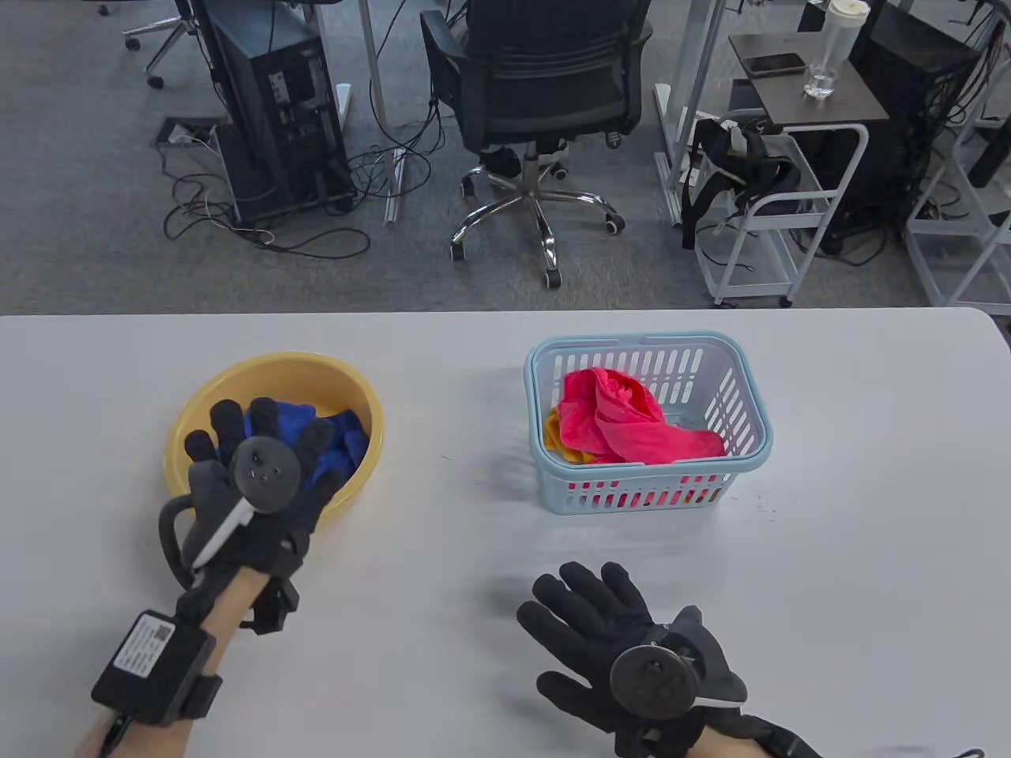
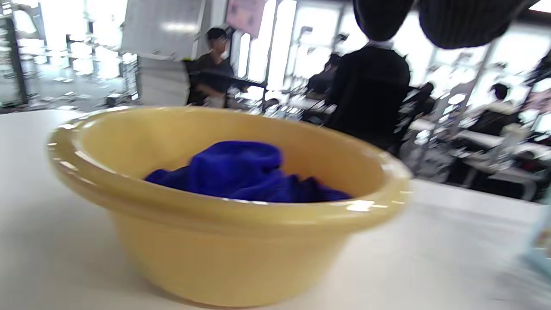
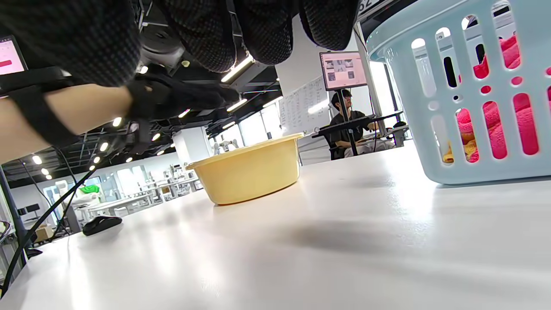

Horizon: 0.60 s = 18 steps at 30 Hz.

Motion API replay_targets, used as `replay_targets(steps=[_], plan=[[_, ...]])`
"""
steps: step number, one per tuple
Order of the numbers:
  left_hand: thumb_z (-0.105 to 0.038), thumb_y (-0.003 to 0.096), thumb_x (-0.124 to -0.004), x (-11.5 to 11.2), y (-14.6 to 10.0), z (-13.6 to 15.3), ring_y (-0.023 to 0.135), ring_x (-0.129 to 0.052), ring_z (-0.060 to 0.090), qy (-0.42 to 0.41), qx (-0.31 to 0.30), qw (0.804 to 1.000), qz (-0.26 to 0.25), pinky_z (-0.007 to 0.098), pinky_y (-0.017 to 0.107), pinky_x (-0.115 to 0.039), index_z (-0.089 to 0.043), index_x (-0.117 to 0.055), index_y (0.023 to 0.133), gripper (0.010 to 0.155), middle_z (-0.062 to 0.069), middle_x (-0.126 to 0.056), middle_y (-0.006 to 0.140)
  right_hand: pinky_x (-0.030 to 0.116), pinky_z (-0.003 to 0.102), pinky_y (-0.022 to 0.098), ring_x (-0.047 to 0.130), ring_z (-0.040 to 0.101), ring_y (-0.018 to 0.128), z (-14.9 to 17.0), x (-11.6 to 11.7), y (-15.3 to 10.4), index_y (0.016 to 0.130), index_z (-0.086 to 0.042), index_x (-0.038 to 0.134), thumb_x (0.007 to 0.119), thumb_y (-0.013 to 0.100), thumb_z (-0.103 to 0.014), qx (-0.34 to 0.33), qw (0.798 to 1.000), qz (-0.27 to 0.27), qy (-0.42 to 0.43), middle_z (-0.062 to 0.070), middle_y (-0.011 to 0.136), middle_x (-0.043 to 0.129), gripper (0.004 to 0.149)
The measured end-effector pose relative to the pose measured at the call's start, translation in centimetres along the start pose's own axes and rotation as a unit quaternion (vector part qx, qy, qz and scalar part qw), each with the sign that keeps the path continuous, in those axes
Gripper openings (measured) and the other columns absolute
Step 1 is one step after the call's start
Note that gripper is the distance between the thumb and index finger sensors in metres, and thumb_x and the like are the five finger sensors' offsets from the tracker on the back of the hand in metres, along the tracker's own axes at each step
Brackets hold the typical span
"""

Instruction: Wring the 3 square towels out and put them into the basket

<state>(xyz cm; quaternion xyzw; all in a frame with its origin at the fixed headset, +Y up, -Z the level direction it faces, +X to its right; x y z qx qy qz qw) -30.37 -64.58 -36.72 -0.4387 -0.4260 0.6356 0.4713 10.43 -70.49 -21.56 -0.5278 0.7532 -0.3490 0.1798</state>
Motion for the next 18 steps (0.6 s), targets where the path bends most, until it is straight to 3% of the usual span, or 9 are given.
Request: replay_targets(steps=[4,7,15,18], plan=[[-0.071,0.0490,-0.064,-1.8,4.8,2.3,0.108,0.017,0.030,0.032,0.092,0.988,0.122,0.051,0.077,0.012,-0.063,-0.047,0.107,0.061,-0.005,-0.008,0.117,0.018,0.068,0.073,0.035,0.048,0.108,-0.1,0.2,0.0,0.113,-0.022,0.048,0.070,0.054,-0.058,-0.004,1.000,-0.011,0.005,0.008,0.119,0.038,0.072],[-0.070,0.0491,-0.066,-3.4,6.4,2.2,0.107,0.019,0.029,0.030,0.089,0.981,0.170,0.050,0.077,0.013,-0.064,-0.049,0.106,0.060,-0.006,-0.007,0.117,0.018,0.068,0.073,0.035,0.048,0.108,-0.2,0.4,0.1,0.113,-0.023,0.048,0.069,0.054,-0.058,-0.008,1.000,-0.018,0.004,0.008,0.119,0.038,0.072],[-0.072,0.0491,-0.062,-5.6,9.4,3.0,0.107,0.018,0.031,0.039,0.125,0.960,0.246,0.050,0.077,0.013,-0.064,-0.051,0.105,0.058,-0.004,-0.002,0.114,0.017,0.068,0.073,0.035,0.048,0.107,-0.2,0.7,0.1,0.112,-0.022,0.050,0.069,0.054,-0.058,-0.006,0.999,-0.035,0.015,0.008,0.119,0.038,0.071],[-0.072,0.0487,-0.063,-6.1,9.9,3.0,0.108,0.016,0.030,0.036,0.118,0.961,0.248,0.051,0.078,0.011,-0.061,-0.049,0.107,0.060,-0.004,-0.009,0.117,0.017,0.068,0.073,0.035,0.048,0.107,-0.1,0.8,0.1,0.112,-0.022,0.050,0.070,0.054,-0.058,-0.007,0.999,-0.038,0.019,0.008,0.119,0.038,0.071]])
Point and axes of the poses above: the tracker on the back of each hand, its own z axis roughly to the little-finger side, its own y axis roughly from the wrist to the fingertips, x = y × z, the point moved 1 cm from there along y, roughly from the wrist to the fingertips
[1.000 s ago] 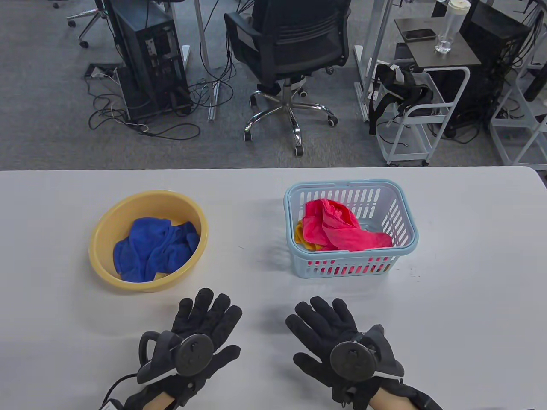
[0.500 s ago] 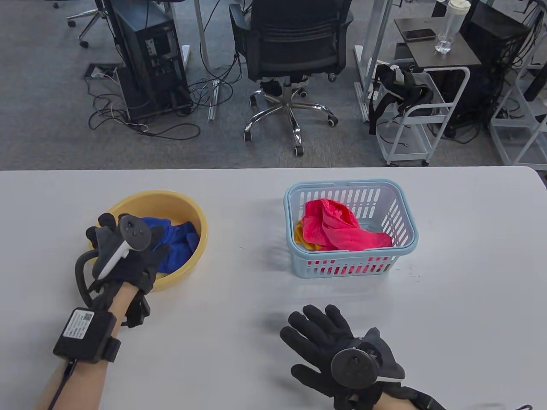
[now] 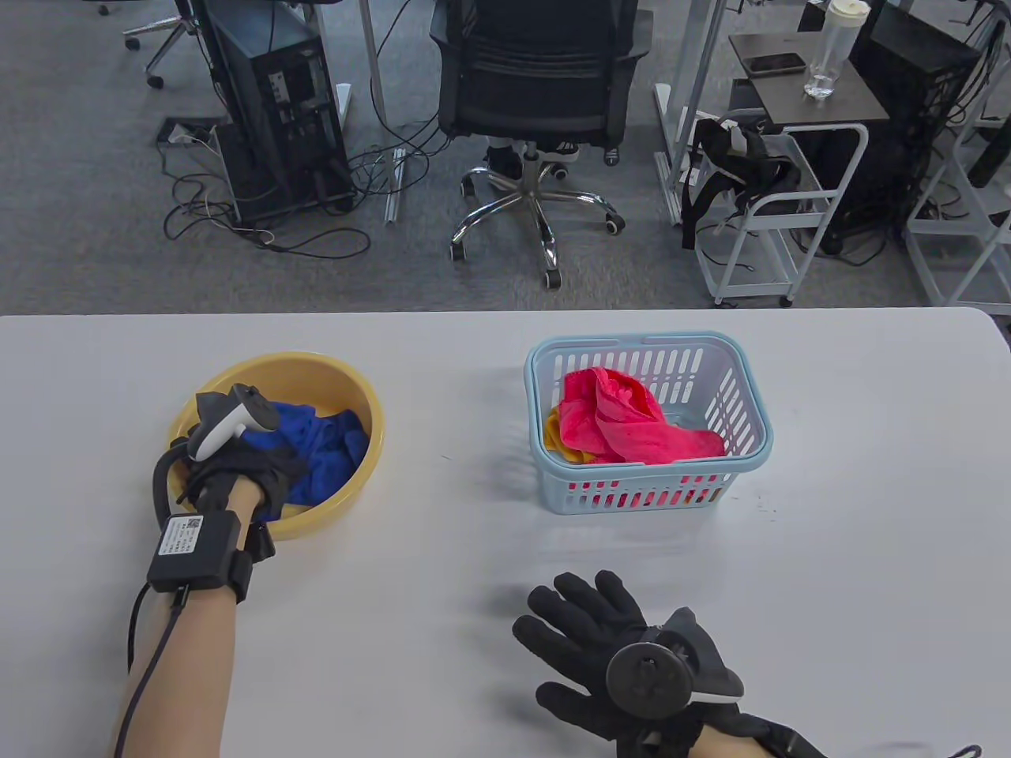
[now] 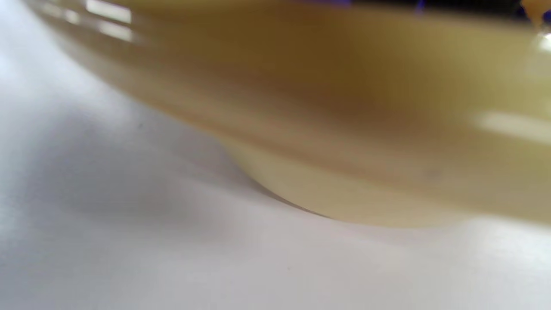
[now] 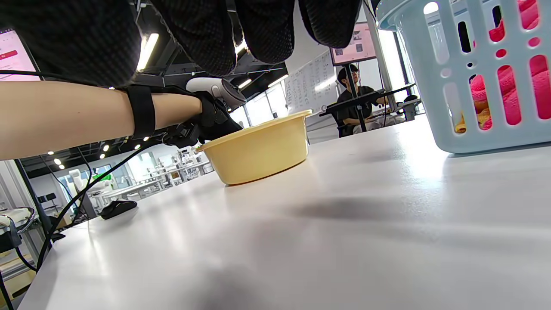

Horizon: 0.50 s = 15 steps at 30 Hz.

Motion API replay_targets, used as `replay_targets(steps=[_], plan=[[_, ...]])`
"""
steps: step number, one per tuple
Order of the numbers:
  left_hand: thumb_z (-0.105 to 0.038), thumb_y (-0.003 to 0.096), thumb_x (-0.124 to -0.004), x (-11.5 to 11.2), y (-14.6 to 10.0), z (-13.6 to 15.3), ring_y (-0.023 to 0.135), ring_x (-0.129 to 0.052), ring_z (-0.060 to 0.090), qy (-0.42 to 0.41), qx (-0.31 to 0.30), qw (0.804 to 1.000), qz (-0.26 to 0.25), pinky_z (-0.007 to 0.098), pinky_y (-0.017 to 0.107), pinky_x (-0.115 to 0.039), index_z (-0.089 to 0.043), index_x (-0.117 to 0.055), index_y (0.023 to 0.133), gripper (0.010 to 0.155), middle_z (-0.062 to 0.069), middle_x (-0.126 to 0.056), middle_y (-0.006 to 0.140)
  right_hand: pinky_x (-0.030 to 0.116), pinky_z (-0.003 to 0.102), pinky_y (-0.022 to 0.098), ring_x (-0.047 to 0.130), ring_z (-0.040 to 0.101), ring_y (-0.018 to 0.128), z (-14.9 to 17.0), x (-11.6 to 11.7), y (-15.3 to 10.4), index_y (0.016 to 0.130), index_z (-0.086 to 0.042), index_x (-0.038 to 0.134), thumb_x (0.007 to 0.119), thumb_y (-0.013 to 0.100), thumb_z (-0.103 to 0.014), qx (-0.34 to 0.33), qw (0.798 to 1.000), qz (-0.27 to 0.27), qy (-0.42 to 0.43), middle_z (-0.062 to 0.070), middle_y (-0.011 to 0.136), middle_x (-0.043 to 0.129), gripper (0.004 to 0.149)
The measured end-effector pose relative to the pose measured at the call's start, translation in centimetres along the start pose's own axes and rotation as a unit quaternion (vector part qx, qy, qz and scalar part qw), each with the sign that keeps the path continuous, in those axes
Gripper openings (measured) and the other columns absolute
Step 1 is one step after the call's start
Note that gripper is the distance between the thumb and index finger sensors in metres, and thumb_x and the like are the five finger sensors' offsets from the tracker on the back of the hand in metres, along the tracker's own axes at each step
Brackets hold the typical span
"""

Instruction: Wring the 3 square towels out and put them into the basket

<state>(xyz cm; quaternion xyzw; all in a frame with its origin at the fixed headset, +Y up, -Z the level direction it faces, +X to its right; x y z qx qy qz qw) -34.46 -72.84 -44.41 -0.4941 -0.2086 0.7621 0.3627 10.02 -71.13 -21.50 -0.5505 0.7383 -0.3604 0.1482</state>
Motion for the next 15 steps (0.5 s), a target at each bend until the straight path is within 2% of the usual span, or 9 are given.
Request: replay_targets(steps=[4,9,12,15], plan=[[-0.068,0.0513,-0.061,-0.5,0.6,-0.1,0.111,0.012,0.030,-0.001,-0.003,1.000,0.012,0.051,0.078,0.009,-0.052,-0.047,0.109,0.061,-0.008,-0.020,0.120,0.016,0.068,0.073,0.034,0.048,0.107,0.2,0.5,0.1,0.112,-0.022,0.051,0.069,0.054,-0.058,0.000,1.000,-0.017,0.007,0.008,0.119,0.038,0.071],[-0.057,0.0537,-0.060,0.2,0.0,-0.1,0.118,-0.009,0.026,-0.009,-0.010,0.999,-0.039,0.050,0.084,-0.004,-0.039,-0.051,0.109,0.059,-0.005,-0.034,0.119,0.018,0.068,0.072,0.038,0.048,0.107,-0.1,0.7,0.2,0.111,-0.022,0.052,0.069,0.054,-0.057,-0.024,1.000,-0.003,0.016,0.008,0.118,0.041,0.070],[-0.055,0.0520,-0.064,2.1,-1.8,0.8,0.119,-0.023,0.024,-0.064,-0.036,0.991,-0.115,0.049,0.086,-0.013,-0.038,-0.059,0.105,0.056,-0.005,-0.044,0.117,0.018,0.068,0.072,0.037,0.048,0.107,-0.1,0.7,0.2,0.111,-0.022,0.052,0.069,0.054,-0.058,-0.024,0.999,-0.004,0.021,0.008,0.118,0.041,0.070],[-0.053,0.0523,-0.066,4.6,-5.1,1.8,0.119,-0.025,0.024,-0.113,-0.082,0.977,-0.163,0.050,0.087,-0.016,-0.038,-0.060,0.105,0.055,-0.005,-0.046,0.117,0.018,0.068,0.072,0.037,0.048,0.107,0.0,0.8,0.2,0.111,-0.022,0.052,0.069,0.054,-0.058,-0.019,1.000,-0.006,0.021,0.008,0.118,0.040,0.070]])
Point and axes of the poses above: the tracker on the back of each hand, its own z axis roughly to the little-finger side, its own y axis roughly from the wrist to the fingertips, x = y × z, the point moved 1 cm from there along y, roughly from the wrist to the fingertips
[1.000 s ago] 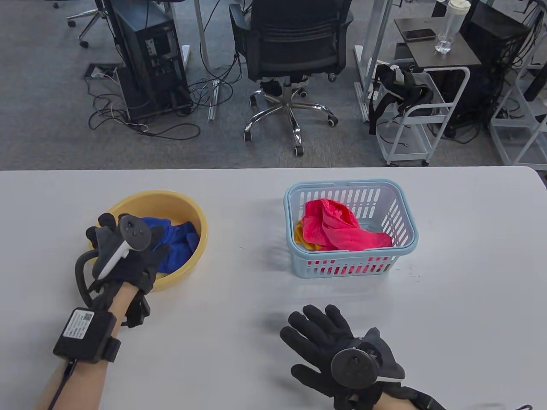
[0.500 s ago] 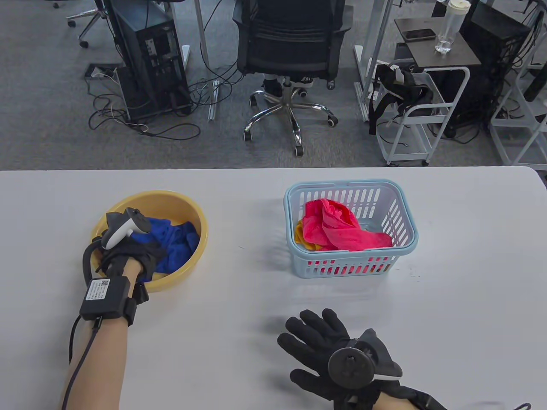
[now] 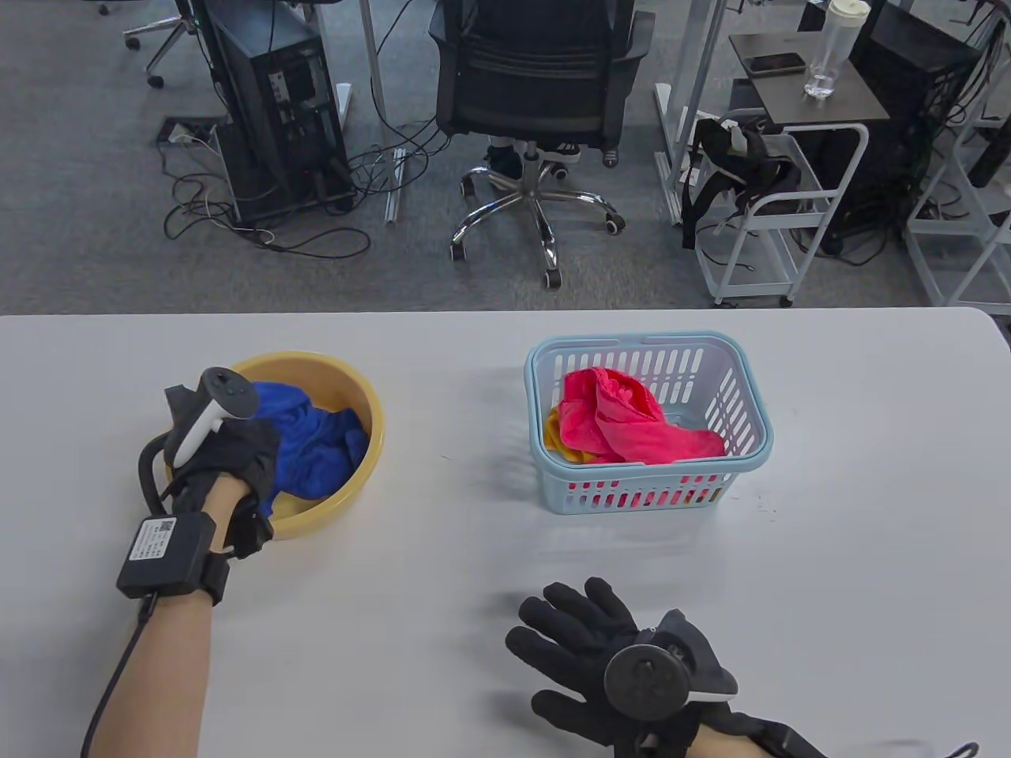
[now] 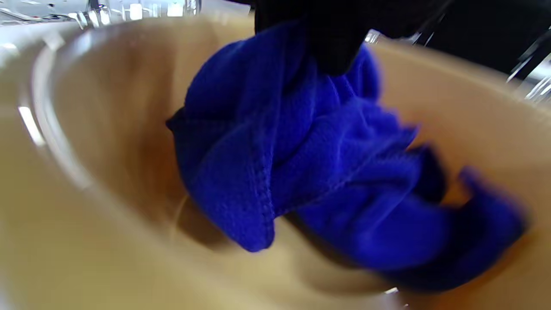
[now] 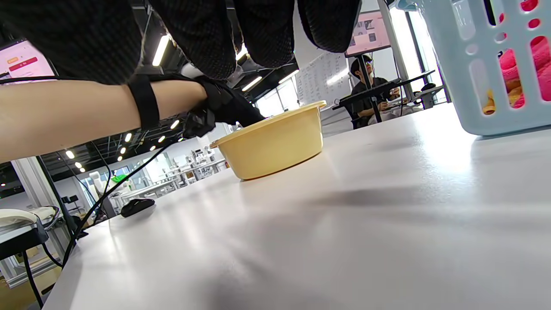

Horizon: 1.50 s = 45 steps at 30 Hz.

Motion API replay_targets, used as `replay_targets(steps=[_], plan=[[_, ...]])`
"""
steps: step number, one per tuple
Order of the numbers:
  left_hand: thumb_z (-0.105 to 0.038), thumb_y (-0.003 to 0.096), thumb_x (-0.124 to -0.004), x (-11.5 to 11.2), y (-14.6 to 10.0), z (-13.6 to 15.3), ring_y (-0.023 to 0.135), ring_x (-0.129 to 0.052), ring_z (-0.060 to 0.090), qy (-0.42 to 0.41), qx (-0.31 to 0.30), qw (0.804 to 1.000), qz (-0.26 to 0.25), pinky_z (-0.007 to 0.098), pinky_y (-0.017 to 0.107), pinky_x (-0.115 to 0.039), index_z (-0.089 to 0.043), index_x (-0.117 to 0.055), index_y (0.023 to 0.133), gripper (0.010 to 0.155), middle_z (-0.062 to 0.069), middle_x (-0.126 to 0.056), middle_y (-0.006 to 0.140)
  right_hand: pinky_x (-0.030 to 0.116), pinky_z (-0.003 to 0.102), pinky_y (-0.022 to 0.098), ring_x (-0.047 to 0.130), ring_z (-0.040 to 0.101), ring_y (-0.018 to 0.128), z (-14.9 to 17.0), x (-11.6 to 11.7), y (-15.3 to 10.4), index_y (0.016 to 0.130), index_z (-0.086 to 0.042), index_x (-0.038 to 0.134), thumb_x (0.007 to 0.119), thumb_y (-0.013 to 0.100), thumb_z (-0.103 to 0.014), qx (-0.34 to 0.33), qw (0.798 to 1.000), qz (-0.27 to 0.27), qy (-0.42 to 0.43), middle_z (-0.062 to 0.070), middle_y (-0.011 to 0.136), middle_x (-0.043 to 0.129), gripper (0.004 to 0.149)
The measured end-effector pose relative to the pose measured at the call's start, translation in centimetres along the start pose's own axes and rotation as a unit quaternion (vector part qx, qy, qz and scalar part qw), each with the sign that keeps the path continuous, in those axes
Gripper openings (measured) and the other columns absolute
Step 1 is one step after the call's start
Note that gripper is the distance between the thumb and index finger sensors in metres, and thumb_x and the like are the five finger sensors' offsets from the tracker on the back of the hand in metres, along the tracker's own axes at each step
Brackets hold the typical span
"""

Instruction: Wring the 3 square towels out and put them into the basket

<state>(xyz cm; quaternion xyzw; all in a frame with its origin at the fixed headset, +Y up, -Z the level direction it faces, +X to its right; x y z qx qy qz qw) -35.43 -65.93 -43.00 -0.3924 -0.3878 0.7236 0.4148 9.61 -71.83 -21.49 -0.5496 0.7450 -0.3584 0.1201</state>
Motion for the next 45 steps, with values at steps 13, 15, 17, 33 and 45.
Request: replay_targets(steps=[13,15,17,33,45], plan=[[-0.055,0.0527,-0.067,12.2,-18.1,-3.0,0.118,-0.037,0.027,-0.167,-0.271,0.928,-0.193,0.052,0.087,-0.026,-0.039,-0.065,0.104,0.054,-0.003,-0.055,0.115,0.016,0.069,0.072,0.036,0.048,0.107,1.5,-1.5,0.8,0.113,-0.022,0.048,0.070,0.054,-0.057,0.028,0.997,0.062,0.039,0.008,0.119,0.038,0.071],[-0.054,0.0529,-0.067,11.7,-20.3,-3.5,0.118,-0.037,0.027,-0.178,-0.315,0.913,-0.190,0.052,0.087,-0.026,-0.038,-0.065,0.104,0.053,-0.002,-0.055,0.115,0.017,0.069,0.073,0.036,0.048,0.107,1.0,-2.7,1.2,0.113,-0.022,0.044,0.071,0.054,-0.056,0.019,0.994,0.093,0.050,0.008,0.119,0.036,0.073],[-0.054,0.0534,-0.067,10.1,-22.4,-4.2,0.118,-0.037,0.027,-0.172,-0.355,0.900,-0.186,0.052,0.087,-0.027,-0.039,-0.064,0.104,0.053,-0.003,-0.055,0.115,0.017,0.070,0.073,0.034,0.049,0.108,-0.4,-4.9,2.4,0.114,-0.022,0.036,0.072,0.054,-0.056,-0.001,0.989,0.140,0.056,0.008,0.119,0.032,0.078],[-0.083,0.0477,-0.056,-4.8,-25.4,-15.2,0.117,-0.006,0.036,-0.099,-0.476,0.873,0.020,0.056,0.085,-0.013,-0.031,-0.014,0.113,0.094,0.003,-0.021,0.121,0.069,0.062,0.060,0.105,0.031,0.049,-2.9,-15.4,7.0,0.072,-0.011,0.096,0.082,0.052,-0.052,0.039,0.920,0.390,-0.003,0.003,0.056,0.104,0.048],[-0.063,0.0528,-0.070,-5.0,-24.4,-13.9,0.120,-0.031,0.032,-0.172,-0.472,0.862,-0.072,0.056,0.086,-0.027,-0.045,-0.043,0.110,0.065,-0.010,-0.047,0.119,0.073,0.060,0.056,0.106,0.028,0.041,-6.3,-16.4,6.4,0.068,-0.008,0.098,0.081,0.052,-0.053,0.059,0.942,0.314,-0.103,-0.002,0.044,0.105,0.051]])
Point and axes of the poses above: the tracker on the back of each hand, its own z axis roughly to the little-finger side, its own y axis roughly from the wrist to the fingertips, x = y × z, the point moved 1 cm from there along y, roughly from the wrist to the fingertips
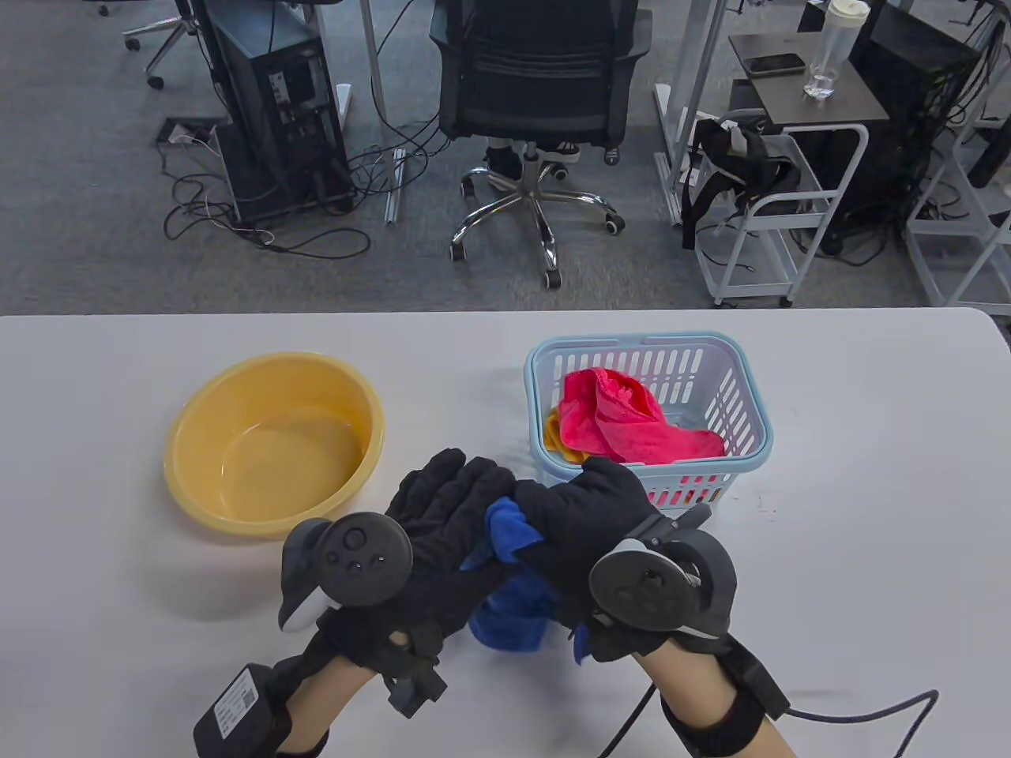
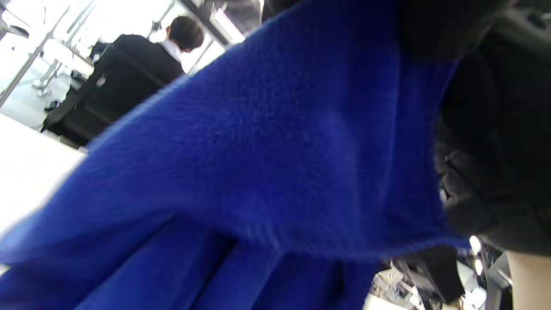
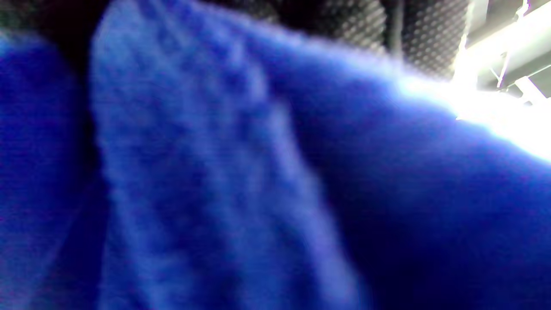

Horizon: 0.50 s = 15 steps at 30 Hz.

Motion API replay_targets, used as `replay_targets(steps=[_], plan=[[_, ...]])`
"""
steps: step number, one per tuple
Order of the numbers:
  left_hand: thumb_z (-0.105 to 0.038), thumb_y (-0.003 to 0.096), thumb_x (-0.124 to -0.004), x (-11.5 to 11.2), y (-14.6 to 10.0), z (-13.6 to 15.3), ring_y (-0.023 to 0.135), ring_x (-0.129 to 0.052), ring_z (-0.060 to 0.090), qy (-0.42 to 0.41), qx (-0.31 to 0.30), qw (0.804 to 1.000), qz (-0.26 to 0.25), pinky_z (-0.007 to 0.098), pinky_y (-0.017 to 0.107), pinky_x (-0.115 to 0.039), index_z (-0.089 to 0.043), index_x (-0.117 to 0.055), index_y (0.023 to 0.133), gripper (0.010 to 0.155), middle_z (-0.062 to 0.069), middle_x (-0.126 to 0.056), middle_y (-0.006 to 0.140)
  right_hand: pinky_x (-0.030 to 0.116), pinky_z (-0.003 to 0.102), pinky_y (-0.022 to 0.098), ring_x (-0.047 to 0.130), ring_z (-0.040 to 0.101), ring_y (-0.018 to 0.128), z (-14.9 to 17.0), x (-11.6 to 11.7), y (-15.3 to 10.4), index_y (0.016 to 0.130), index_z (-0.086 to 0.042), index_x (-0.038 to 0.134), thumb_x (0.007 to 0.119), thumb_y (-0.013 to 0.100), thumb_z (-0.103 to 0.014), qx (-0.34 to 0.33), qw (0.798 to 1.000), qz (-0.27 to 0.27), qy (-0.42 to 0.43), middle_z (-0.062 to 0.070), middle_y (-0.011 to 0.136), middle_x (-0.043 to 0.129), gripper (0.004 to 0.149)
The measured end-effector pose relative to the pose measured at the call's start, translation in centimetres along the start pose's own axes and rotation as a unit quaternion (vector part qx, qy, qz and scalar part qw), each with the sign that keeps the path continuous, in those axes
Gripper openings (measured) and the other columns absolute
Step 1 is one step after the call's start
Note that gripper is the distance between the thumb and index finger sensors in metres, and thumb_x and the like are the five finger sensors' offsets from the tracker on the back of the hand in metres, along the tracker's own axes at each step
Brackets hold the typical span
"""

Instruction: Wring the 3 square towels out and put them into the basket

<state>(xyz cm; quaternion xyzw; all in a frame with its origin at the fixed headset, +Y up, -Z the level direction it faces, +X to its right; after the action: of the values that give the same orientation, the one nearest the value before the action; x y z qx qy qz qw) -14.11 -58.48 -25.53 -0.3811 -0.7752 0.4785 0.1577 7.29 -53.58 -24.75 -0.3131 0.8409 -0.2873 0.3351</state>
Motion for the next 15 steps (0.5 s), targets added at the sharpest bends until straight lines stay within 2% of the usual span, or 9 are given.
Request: replay_targets(steps=[2,3,5,7,9,12,15], plan=[[-0.059,0.0537,-0.070,0.9,-0.7,0.6,0.118,-0.046,0.031,-0.043,-0.010,0.996,-0.075,0.056,0.085,-0.037,-0.050,-0.059,0.104,0.053,-0.012,-0.061,0.114,0.072,0.061,0.057,0.106,0.029,0.043,-0.2,-0.3,0.0,0.071,-0.009,0.098,0.082,0.051,-0.053,-0.004,1.000,-0.002,0.006,-0.001,0.047,0.105,0.050],[-0.057,0.0532,-0.073,1.4,-0.9,0.7,0.116,-0.052,0.030,-0.047,-0.015,0.995,-0.092,0.056,0.085,-0.041,-0.049,-0.064,0.102,0.051,-0.011,-0.066,0.111,0.072,0.062,0.057,0.106,0.030,0.046,-0.3,-0.3,0.0,0.073,-0.011,0.097,0.083,0.051,-0.053,-0.007,1.000,-0.010,0.006,0.000,0.050,0.105,0.050],[-0.056,0.0536,-0.072,2.1,-1.2,0.8,0.114,-0.058,0.028,-0.020,-0.017,0.994,-0.107,0.055,0.084,-0.045,-0.051,-0.064,0.101,0.048,-0.014,-0.070,0.108,0.071,0.062,0.058,0.105,0.031,0.049,-0.6,-0.4,-0.1,0.076,-0.011,0.096,0.084,0.051,-0.052,-0.012,1.000,-0.008,0.005,0.000,0.053,0.105,0.050],[-0.055,0.0532,-0.072,2.5,-1.7,0.7,0.110,-0.068,0.026,-0.003,-0.028,0.989,-0.143,0.053,0.083,-0.050,-0.050,-0.065,0.099,0.047,-0.016,-0.077,0.101,0.070,0.063,0.059,0.104,0.031,0.050,-1.0,-0.1,-0.1,0.078,-0.012,0.095,0.085,0.051,-0.051,-0.014,0.999,-0.029,-0.013,0.001,0.055,0.104,0.048],[-0.051,0.0538,-0.070,3.0,-2.3,0.6,0.105,-0.075,0.024,-0.033,-0.046,0.982,-0.179,0.051,0.081,-0.055,-0.047,-0.062,0.099,0.046,-0.017,-0.079,0.097,0.067,0.064,0.061,0.103,0.033,0.055,-1.3,0.6,0.0,0.081,-0.014,0.093,0.085,0.051,-0.049,-0.001,0.995,-0.066,-0.072,0.002,0.060,0.103,0.047],[-0.049,0.0540,-0.067,4.1,-2.6,1.2,0.095,-0.082,0.020,-0.130,-0.054,0.972,-0.186,0.049,0.078,-0.059,-0.041,-0.057,0.100,0.047,-0.016,-0.080,0.089,0.065,0.064,0.064,0.101,0.033,0.062,-0.6,1.8,0.2,0.084,-0.016,0.091,0.083,0.052,-0.050,0.019,0.984,-0.116,-0.133,0.001,0.066,0.101,0.047],[-0.055,0.0548,-0.065,4.5,-2.4,2.2,0.080,-0.088,0.019,-0.157,-0.051,0.973,-0.162,0.046,0.073,-0.065,-0.037,-0.058,0.099,0.049,-0.016,-0.085,0.075,0.062,0.065,0.066,0.098,0.035,0.066,0.6,2.1,0.4,0.084,-0.017,0.091,0.081,0.053,-0.050,0.028,0.990,-0.096,-0.101,0.003,0.071,0.100,0.047]])
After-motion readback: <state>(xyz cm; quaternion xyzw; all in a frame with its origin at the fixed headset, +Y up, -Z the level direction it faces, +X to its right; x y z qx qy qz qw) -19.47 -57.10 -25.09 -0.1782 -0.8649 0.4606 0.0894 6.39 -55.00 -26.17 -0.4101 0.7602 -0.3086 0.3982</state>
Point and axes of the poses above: the tracker on the back of each hand, its own z axis roughly to the little-finger side, its own y axis roughly from the wrist to the fingertips, x = y × z, the point moved 1 cm from there along y, roughly from the wrist to the fingertips
